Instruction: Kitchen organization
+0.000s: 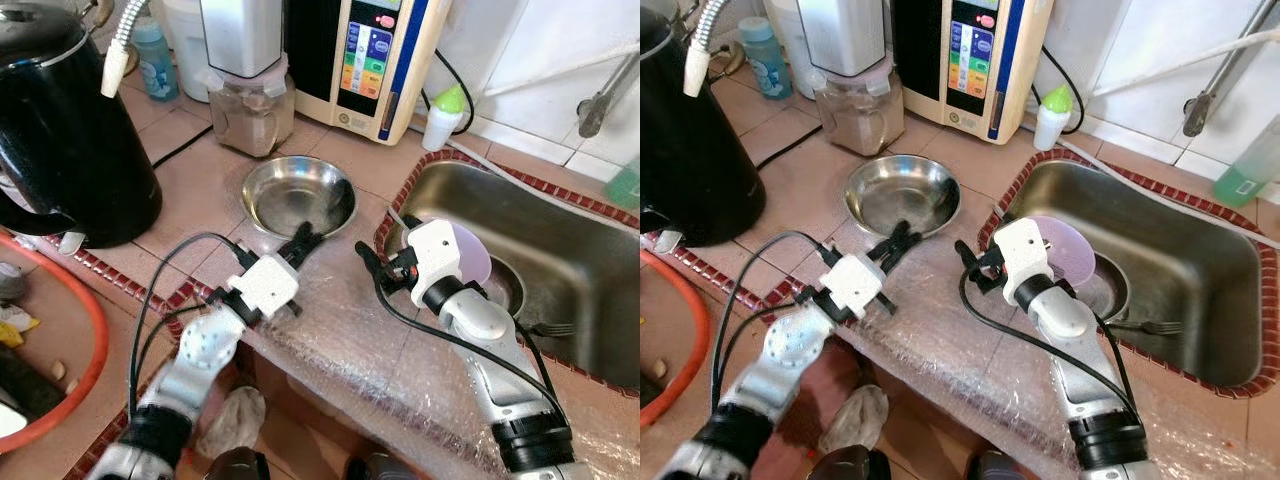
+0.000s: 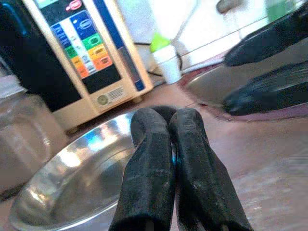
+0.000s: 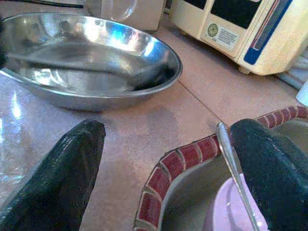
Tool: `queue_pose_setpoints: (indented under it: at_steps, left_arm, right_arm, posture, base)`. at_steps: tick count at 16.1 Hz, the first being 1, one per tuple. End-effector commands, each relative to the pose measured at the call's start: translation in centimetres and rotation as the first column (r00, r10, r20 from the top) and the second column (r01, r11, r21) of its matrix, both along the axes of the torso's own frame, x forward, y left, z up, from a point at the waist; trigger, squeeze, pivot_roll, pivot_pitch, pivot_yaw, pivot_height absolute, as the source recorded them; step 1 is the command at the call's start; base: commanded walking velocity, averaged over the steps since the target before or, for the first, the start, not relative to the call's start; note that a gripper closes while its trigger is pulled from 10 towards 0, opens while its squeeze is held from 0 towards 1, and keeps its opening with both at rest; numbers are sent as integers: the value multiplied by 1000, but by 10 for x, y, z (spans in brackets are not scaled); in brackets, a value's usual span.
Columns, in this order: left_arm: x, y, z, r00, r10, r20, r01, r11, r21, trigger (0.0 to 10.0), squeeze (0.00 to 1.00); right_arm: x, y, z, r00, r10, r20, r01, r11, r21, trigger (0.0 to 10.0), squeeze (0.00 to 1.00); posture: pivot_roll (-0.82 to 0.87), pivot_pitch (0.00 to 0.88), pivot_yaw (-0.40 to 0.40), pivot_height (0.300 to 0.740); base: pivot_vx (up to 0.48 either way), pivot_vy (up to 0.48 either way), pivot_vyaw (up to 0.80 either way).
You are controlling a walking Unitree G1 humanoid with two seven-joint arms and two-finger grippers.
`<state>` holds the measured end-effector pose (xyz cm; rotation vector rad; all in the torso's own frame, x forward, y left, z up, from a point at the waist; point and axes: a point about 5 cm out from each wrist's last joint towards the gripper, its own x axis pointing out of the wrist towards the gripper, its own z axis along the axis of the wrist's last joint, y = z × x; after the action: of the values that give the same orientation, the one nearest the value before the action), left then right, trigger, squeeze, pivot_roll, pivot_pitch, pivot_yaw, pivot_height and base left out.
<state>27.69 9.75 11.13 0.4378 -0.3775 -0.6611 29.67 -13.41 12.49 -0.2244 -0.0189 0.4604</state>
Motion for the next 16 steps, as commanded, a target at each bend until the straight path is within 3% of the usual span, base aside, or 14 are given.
queue_pose_setpoints:
  at_steps: [1,6,9,14,16]
  left_arm:
    - [-2,-3,10,1000,-23,21,24,1000,-12,0,0]
    - [-11,-1,34,997,-55,49,57,998,-32,0,0]
    - [-4,6,64,994,-18,103,24,998,-57,0,0]
    - [15,-2,95,990,-132,58,132,991,12,0,0]
    - [25,-5,100,987,-157,22,156,988,17,0,0]
  right_arm:
    - [2,-2,1,1000,-3,6,3,1000,-5,10000,0]
    - [5,0,2,1000,-7,13,7,1000,-1,10000,0]
    - [7,-1,8,997,-14,70,14,1000,-7,10000,0]
    - [10,-2,34,941,85,327,3,966,-259,10000,0]
    - [12,0,39,920,137,368,-15,949,-315,10000,0]
  posture:
    - [-12,59,-37,740]
    - [0,51,-36,740]
    - [7,51,-30,740]
    - [17,59,-13,740]
    - [19,54,-8,740]
  base:
    - [0,0,0]
    - [0,0,0]
    - [0,0,0]
    - [0,0,0]
    - [0,0,0]
